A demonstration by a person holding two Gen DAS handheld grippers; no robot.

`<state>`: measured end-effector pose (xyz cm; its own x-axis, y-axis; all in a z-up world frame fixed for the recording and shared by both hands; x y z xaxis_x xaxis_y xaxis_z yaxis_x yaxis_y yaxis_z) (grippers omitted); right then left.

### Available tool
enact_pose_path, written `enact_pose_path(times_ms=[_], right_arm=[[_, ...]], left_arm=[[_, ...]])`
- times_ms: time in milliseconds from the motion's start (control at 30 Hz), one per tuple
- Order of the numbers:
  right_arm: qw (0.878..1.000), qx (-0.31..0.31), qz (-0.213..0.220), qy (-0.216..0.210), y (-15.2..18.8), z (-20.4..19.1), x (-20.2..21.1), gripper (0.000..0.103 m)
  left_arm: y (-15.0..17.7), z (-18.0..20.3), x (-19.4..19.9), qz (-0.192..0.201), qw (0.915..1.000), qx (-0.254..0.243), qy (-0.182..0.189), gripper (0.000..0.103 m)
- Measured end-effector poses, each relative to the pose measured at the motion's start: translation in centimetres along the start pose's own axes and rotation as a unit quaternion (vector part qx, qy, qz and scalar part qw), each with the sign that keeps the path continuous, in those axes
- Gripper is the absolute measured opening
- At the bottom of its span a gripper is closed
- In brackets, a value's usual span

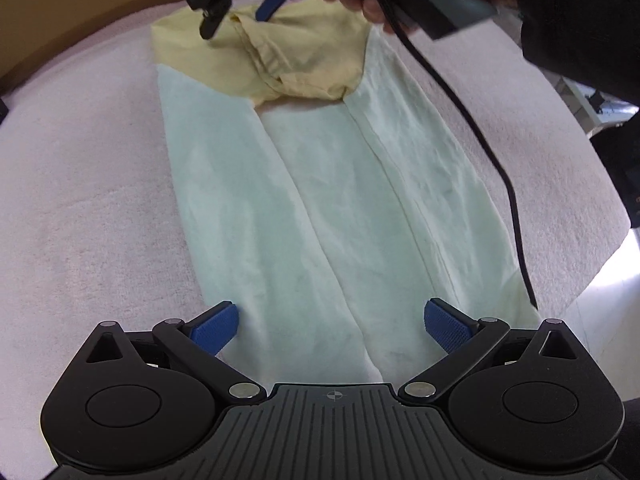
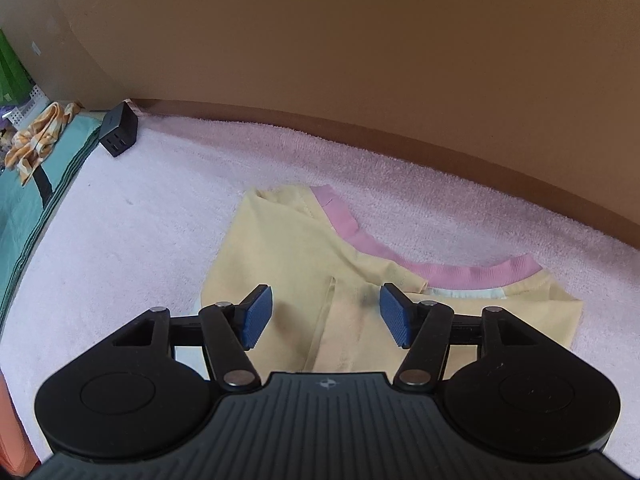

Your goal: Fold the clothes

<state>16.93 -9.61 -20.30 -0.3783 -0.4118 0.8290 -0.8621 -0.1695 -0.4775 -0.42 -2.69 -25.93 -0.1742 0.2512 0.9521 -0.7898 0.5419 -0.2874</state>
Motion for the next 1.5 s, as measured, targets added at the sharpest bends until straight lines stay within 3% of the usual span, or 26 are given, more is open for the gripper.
enact_pose_path(times_ms=[133,233,400,567,633,700,733,933,1000,1067,1267,1433,1500], right_arm=[[0.999,-0.006,0.024,-0.024,0.6,-0.2,2.6,0.065],[0.999,0.010,0.036,0.000,2.3,-0.1,5.0,0.064],[0.994,0.074,0.031,0.080,6.0,0.2,6.2,0.063],[0.989,0.104,0.001,0.107,8.4,-0.5,4.1,0.057],[0.986,0.118,0.008,0.118,8.8,-1.0,3.9,0.056],[0.984,0.128,0.009,0.122,9.0,-1.5,4.0,0.047],[0.984,0.132,0.007,0.120,9.1,-1.6,4.3,0.041],[0.991,0.115,0.027,0.057,9.4,-2.7,7.1,0.041],[0.992,0.114,0.021,0.047,9.7,-3.1,6.7,0.031],[0.993,0.110,0.018,0.047,9.9,-3.0,5.9,0.002],[0.996,0.077,0.017,0.031,10.5,-2.3,5.1,0.000],[0.997,0.068,0.032,0.022,10.1,-2.7,6.2,0.000],[0.997,0.071,0.018,0.023,10.4,-2.8,5.4,0.000]], left_arm=[[1.1,0.6,0.6,0.011,0.9996,-0.022,-0.012,0.103],[1.7,0.3,1.7,0.018,0.9998,-0.009,-0.007,0.103],[2.3,-0.3,1.6,0.018,0.9996,0.013,-0.018,0.103],[3.0,0.8,0.3,0.006,0.9982,-0.024,-0.055,0.103],[3.1,1.0,0.3,0.007,0.9980,-0.022,-0.059,0.103],[3.1,1.0,0.5,0.006,0.9981,-0.014,-0.059,0.103],[3.0,0.9,0.8,0.006,0.9984,-0.006,-0.056,0.103],[2.6,0.3,3.0,0.044,0.9976,0.031,-0.043,0.103],[2.5,0.5,2.5,0.036,0.9979,0.024,-0.049,0.103],[1.9,1.0,1.5,0.032,0.9981,0.014,-0.051,0.103],[1.9,1.7,1.3,0.033,0.9981,0.005,-0.053,0.103],[1.1,1.4,3.1,0.061,0.9968,0.014,-0.050,0.103],[1.0,1.5,2.0,0.044,0.9980,0.007,-0.046,0.103]])
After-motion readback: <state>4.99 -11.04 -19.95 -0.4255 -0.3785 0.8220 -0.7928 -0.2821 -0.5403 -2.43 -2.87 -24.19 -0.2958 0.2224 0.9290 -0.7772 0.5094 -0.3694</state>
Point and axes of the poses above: each gripper's, at about its wrist camera, not at the fingertips, and x roughly against the way its jaws point, z to its right, y to its underside, the point moved 6 cm from there along -x, roughly the way its jaws point, and after that the axes turned 5 degrees about -y, right-handed, at the moved point
